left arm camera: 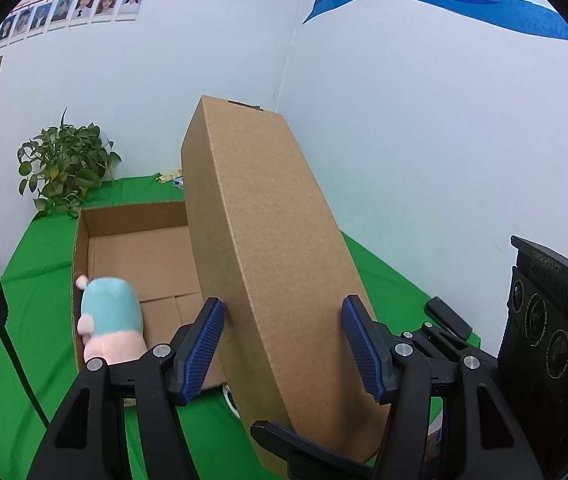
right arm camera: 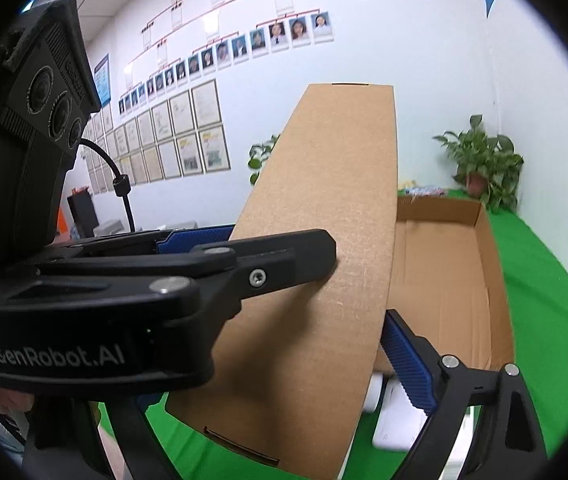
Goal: Organize objects
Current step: 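Lift the long brown box upright with the left gripper, then lower the long brown box into the tray beside the pig and release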
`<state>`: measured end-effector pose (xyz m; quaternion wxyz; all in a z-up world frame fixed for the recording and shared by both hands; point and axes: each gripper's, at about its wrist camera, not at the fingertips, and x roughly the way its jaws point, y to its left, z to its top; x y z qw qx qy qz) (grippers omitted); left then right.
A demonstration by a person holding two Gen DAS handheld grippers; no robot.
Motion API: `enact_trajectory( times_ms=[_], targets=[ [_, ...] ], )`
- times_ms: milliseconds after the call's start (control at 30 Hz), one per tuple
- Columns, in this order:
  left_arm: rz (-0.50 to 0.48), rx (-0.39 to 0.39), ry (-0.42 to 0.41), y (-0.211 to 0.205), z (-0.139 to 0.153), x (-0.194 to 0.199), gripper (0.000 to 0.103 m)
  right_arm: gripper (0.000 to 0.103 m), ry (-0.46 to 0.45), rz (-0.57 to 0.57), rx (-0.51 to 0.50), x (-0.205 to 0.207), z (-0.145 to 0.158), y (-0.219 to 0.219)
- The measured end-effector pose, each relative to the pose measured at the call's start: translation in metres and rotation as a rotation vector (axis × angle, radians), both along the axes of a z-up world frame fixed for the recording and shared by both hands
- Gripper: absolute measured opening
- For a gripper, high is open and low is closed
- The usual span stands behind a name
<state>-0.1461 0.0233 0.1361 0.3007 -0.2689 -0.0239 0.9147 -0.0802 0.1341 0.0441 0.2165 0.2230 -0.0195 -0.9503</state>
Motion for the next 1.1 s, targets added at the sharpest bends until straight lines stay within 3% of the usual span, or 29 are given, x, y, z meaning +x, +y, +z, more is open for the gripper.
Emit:
enact_trajectory(
  times_ms=[433, 633, 900, 1100],
  targets=[
    [0.046, 0.006, 0.005, 0.015, 0.034, -0.037, 0.058, 0.092, -0.02, 0.027, -0.024, -0.02, 0.013, 0.001],
    [0.049, 0.013, -0.029, 0.007, 0.028, -0.077, 0.058, 0.092, -0.046, 0.035, -0.013, -0.051, 0.013, -0.009],
    [0.042, 0.023, -0.124, -0.01, -0.031, -0.147, 0.058, 0.092, -0.132, 0.032, 0.0, -0.11, -0.024, -0.02],
    [0.089, -0.031, -0.262, -0.02, -0.097, -0.188, 0.058, 0.092, -0.255, 0.052, -0.057, -0.146, -0.082, -0.03]
  ],
)
